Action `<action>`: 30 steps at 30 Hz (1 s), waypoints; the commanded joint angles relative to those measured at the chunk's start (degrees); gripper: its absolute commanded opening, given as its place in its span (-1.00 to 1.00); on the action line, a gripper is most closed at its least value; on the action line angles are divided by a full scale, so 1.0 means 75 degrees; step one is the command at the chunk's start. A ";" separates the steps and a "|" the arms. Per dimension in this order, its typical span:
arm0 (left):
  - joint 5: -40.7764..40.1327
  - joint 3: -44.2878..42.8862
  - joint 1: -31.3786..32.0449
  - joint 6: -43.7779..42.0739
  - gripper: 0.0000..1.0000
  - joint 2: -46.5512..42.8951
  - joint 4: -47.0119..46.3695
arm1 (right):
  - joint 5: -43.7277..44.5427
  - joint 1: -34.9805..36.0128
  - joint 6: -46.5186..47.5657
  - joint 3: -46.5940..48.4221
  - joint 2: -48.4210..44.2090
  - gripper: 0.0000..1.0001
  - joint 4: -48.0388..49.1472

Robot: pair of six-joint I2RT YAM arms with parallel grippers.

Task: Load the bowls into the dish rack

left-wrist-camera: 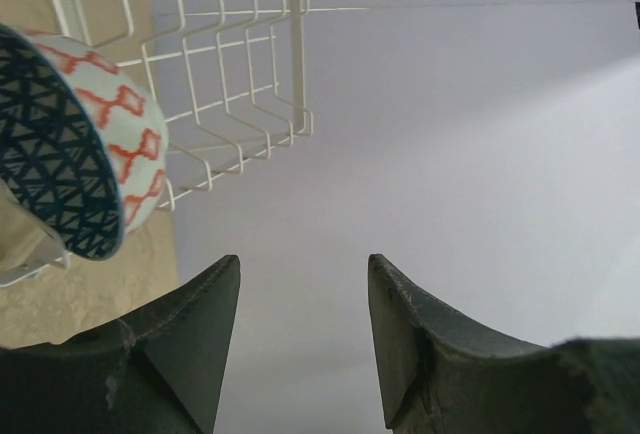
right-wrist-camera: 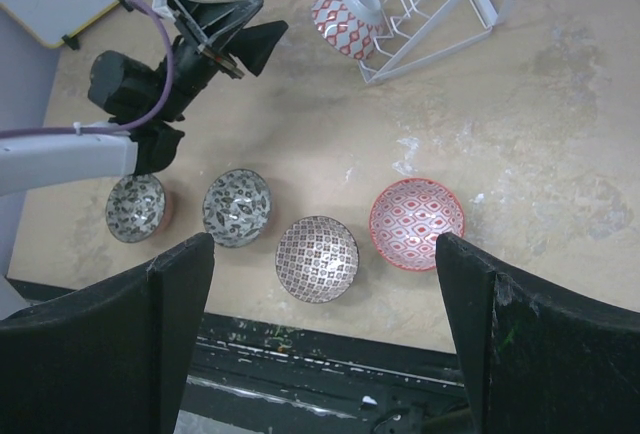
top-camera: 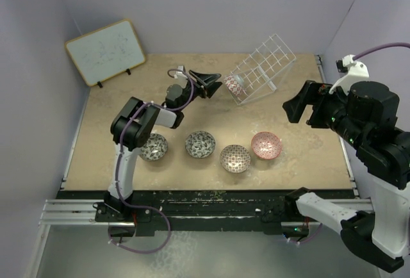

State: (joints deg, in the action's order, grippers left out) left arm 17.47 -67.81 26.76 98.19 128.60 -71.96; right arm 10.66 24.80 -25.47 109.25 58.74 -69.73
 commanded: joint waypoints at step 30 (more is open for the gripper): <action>-0.1234 0.1478 0.1452 -0.7833 0.23 -0.7007 1.0758 | -0.0323 0.0010 0.0013 -0.0276 -0.0410 0.88 0.0607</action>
State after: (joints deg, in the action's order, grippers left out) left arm 17.72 -58.67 35.35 48.82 80.79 -5.17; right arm 9.69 24.80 -25.50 108.20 56.42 -68.14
